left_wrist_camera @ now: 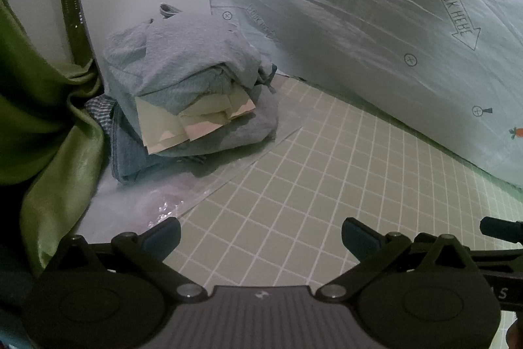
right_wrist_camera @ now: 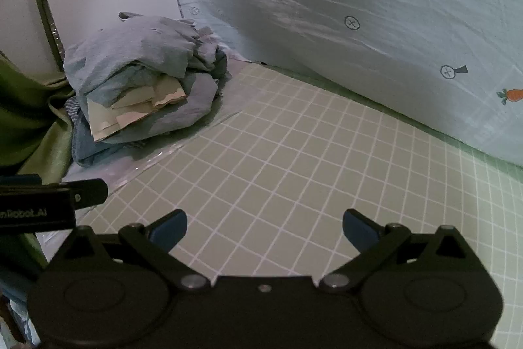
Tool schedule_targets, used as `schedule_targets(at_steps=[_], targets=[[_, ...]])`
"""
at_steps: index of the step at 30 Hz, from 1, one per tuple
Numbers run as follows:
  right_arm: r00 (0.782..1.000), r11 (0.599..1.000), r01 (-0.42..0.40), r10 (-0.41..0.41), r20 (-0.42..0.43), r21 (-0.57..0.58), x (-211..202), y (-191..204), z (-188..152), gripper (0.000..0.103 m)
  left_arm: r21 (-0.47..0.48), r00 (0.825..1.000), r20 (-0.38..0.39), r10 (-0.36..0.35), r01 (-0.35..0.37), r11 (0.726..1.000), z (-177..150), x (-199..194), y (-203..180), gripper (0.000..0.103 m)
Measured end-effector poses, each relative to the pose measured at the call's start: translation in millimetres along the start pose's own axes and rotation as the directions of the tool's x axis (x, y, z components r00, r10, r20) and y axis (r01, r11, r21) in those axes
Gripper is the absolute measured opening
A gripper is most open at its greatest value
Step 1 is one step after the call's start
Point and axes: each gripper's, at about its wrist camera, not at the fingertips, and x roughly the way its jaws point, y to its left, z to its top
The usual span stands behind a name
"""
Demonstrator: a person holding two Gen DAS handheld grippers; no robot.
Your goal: Fold clothes
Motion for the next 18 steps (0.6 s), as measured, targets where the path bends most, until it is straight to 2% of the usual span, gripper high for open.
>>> schedule_targets(at_steps=[18], targets=[[1.000, 1.000, 0.007, -0.007, -0.001, -0.003, -2.5, 3.5, -1.8, 0.103, 0.007, 1.000, 0.002, -0.010, 0.010, 1.000, -1.8, -2.0, 0.5, 0.103]])
